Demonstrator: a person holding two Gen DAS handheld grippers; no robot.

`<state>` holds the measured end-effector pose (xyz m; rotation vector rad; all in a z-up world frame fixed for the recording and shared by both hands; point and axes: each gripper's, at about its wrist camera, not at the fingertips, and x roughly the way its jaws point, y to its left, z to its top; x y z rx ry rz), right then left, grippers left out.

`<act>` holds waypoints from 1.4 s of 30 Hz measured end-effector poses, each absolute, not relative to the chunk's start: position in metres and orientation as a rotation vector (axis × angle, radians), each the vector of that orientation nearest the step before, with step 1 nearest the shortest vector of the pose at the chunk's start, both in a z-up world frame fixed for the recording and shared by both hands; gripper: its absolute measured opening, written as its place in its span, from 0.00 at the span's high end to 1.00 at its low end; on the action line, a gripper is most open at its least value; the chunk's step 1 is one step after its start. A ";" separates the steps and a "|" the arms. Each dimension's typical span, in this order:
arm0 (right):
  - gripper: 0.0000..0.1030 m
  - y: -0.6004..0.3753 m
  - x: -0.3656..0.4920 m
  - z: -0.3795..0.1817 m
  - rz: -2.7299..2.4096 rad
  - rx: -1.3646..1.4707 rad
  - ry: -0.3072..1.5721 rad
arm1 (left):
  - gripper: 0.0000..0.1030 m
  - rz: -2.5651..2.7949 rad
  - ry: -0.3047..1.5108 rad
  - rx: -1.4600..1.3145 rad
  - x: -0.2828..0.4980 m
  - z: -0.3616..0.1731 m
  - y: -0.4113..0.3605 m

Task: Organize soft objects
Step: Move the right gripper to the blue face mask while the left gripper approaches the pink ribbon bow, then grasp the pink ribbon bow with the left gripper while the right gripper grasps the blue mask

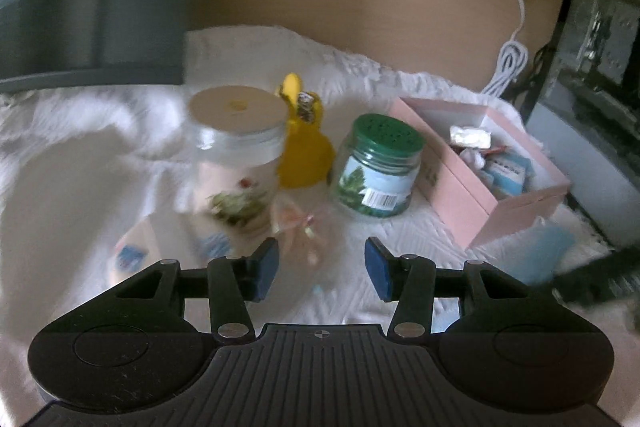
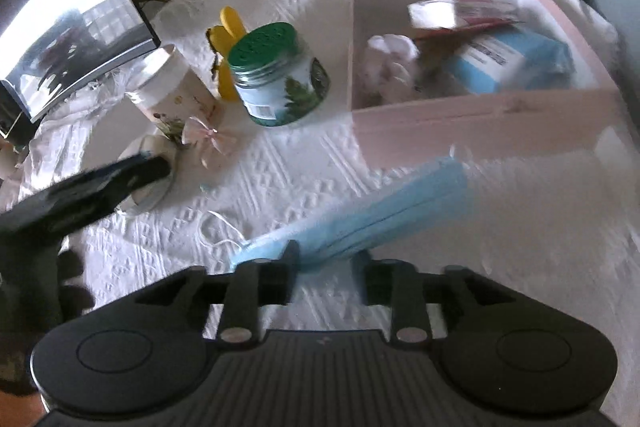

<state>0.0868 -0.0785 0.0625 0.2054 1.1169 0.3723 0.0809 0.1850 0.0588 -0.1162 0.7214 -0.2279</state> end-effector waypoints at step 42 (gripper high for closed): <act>0.19 -0.103 0.029 0.009 0.187 -0.035 0.821 | 0.85 -0.347 0.942 -0.108 0.035 0.040 0.170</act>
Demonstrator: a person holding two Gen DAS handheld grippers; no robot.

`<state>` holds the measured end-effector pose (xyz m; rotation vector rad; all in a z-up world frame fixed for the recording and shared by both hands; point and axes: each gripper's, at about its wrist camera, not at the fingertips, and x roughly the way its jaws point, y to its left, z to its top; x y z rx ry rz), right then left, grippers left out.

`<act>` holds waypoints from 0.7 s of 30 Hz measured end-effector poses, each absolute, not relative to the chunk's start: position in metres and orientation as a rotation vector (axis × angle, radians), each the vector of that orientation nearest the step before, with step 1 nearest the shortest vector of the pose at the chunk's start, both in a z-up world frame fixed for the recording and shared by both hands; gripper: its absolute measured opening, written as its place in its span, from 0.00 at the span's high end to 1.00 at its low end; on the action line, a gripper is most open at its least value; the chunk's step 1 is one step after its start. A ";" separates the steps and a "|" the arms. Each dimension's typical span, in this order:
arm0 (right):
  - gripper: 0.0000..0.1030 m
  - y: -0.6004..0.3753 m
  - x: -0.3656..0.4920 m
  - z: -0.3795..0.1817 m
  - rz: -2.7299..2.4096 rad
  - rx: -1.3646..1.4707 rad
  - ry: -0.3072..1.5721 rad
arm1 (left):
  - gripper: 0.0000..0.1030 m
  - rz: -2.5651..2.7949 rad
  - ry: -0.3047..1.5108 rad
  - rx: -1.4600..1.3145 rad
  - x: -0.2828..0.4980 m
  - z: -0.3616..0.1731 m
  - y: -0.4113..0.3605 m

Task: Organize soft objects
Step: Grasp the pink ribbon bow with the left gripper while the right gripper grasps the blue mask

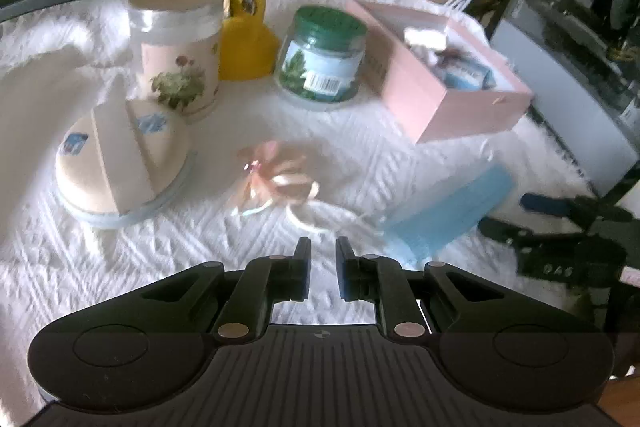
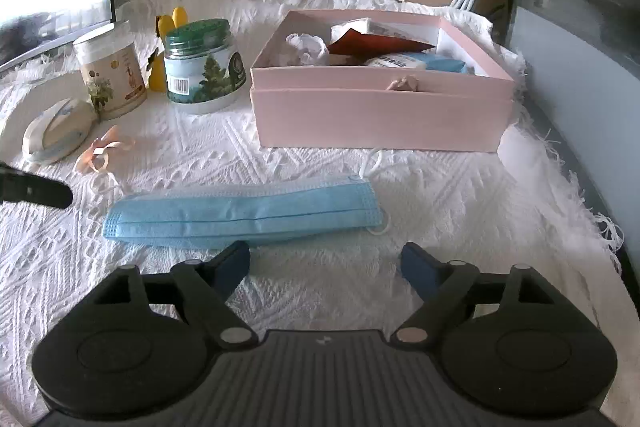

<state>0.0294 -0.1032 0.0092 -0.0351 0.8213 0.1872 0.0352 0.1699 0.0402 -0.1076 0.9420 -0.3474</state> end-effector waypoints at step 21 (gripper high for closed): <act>0.14 -0.104 0.027 0.008 0.181 -0.030 0.804 | 0.76 -0.271 0.915 -0.079 0.100 0.032 0.184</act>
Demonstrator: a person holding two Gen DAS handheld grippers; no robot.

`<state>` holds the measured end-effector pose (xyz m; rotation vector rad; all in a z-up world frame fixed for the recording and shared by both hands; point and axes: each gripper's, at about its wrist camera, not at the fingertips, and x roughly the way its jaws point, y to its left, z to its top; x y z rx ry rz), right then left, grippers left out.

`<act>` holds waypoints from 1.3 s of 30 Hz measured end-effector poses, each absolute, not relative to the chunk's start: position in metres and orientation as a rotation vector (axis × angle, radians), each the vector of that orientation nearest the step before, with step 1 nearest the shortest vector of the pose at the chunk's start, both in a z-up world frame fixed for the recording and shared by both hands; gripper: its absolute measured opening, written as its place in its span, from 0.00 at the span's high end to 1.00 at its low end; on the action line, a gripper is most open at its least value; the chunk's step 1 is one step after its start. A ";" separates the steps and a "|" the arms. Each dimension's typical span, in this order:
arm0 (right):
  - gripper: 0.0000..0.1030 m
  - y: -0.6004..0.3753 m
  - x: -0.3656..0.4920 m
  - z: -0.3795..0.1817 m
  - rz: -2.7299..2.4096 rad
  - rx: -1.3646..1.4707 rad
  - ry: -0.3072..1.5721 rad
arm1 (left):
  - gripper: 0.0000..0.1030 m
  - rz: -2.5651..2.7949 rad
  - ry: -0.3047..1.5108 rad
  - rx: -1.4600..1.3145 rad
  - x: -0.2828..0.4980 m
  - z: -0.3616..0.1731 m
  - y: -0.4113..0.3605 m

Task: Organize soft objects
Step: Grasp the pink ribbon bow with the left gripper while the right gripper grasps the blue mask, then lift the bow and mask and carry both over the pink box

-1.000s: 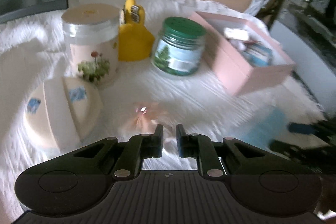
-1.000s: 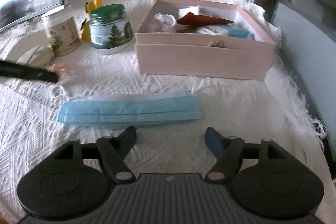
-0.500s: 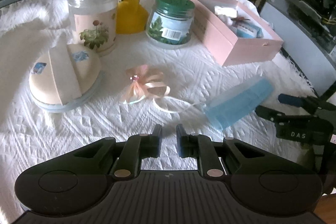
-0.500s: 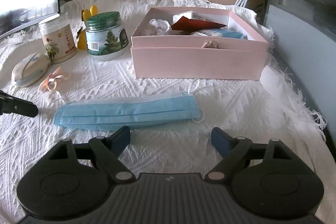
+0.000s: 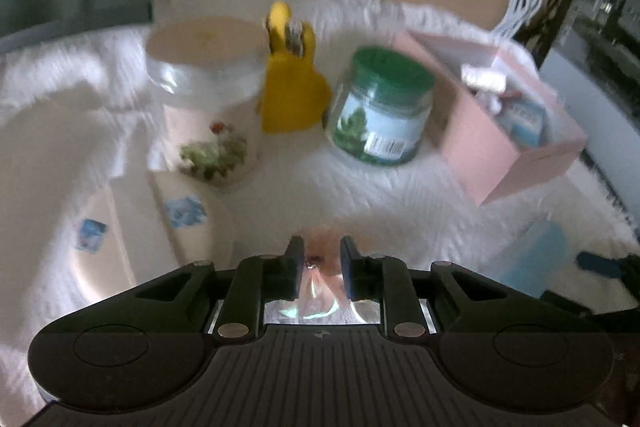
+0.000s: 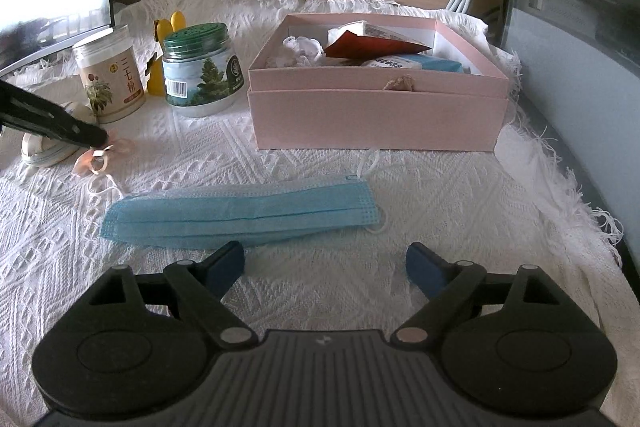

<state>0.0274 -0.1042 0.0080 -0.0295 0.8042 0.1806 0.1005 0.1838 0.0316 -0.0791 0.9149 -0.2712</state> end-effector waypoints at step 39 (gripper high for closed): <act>0.82 0.028 0.057 0.034 0.487 -0.406 0.840 | 0.85 -0.272 0.793 -0.214 0.028 0.062 0.230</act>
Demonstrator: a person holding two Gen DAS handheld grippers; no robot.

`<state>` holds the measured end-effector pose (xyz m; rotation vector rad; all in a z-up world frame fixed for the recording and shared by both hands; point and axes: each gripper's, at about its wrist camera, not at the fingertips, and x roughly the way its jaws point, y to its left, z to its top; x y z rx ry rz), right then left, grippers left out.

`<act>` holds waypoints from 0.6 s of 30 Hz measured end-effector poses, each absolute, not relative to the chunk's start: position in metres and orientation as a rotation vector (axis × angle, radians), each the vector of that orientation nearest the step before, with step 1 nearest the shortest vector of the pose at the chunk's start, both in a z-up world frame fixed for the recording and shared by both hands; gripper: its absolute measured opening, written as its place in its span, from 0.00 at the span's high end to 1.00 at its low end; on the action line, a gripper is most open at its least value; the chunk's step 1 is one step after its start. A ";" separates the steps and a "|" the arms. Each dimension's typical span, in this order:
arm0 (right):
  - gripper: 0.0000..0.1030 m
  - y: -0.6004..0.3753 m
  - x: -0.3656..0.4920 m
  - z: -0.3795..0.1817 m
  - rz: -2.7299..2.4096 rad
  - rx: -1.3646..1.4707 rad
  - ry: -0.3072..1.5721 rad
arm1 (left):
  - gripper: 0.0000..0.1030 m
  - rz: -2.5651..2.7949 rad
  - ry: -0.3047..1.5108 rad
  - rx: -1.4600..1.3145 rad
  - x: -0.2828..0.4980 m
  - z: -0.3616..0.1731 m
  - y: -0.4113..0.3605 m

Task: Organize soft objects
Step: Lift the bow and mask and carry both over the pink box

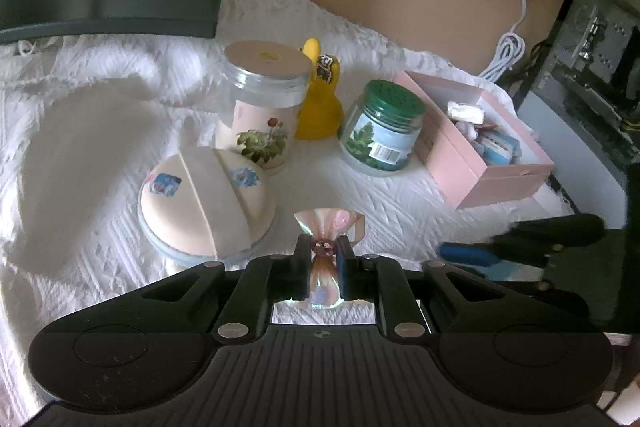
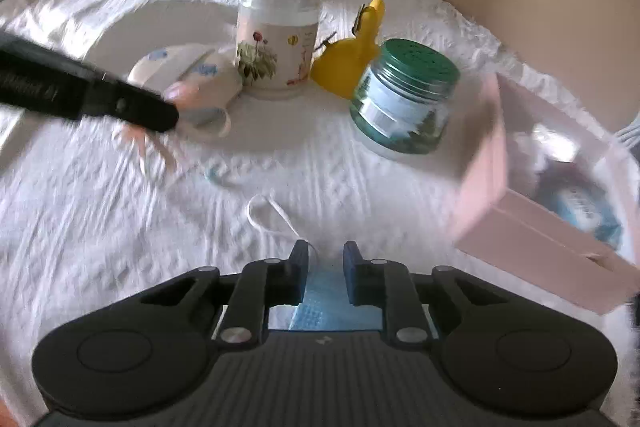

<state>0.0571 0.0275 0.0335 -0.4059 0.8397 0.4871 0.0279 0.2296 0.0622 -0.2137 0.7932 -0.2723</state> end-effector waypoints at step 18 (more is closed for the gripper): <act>0.39 -0.132 0.006 0.072 0.235 0.056 0.922 | 0.85 -0.402 0.815 -0.194 0.030 0.056 0.185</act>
